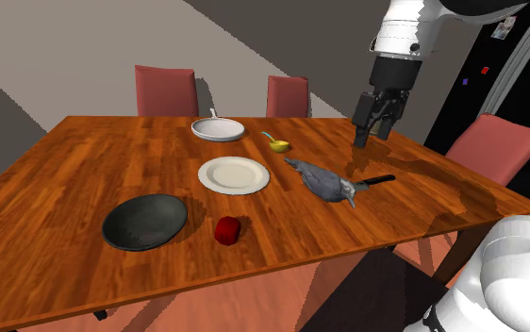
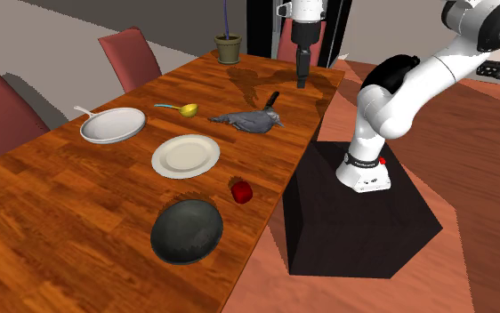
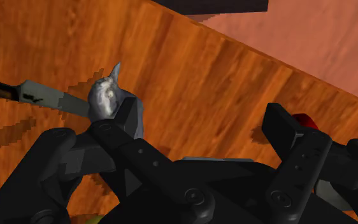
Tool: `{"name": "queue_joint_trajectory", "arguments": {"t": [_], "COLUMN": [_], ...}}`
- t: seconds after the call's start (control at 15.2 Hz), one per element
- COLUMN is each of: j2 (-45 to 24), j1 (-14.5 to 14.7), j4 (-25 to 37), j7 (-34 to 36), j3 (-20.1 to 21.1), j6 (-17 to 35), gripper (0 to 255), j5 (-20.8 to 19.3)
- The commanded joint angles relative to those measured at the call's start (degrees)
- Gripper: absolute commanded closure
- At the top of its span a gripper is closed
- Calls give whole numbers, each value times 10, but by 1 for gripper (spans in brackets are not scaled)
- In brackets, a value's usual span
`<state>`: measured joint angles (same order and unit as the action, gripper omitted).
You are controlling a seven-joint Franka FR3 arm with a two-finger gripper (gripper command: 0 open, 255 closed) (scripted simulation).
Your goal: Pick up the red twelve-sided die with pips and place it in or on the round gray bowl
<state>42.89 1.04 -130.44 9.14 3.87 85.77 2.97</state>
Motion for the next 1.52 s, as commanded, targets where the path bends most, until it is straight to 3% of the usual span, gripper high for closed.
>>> {"name": "queue_joint_trajectory", "arguments": {"t": [0.0, 0.86, 1.45], "j2": [0, -145, -314], "j1": [0, 19, 21], "j4": [0, -48, -2], "j7": [0, 133, 236], "j3": [0, 114, 187], "j6": [0, 219, 359], "gripper": [0, 0, 0], "j5": [0, 66, 50]}}
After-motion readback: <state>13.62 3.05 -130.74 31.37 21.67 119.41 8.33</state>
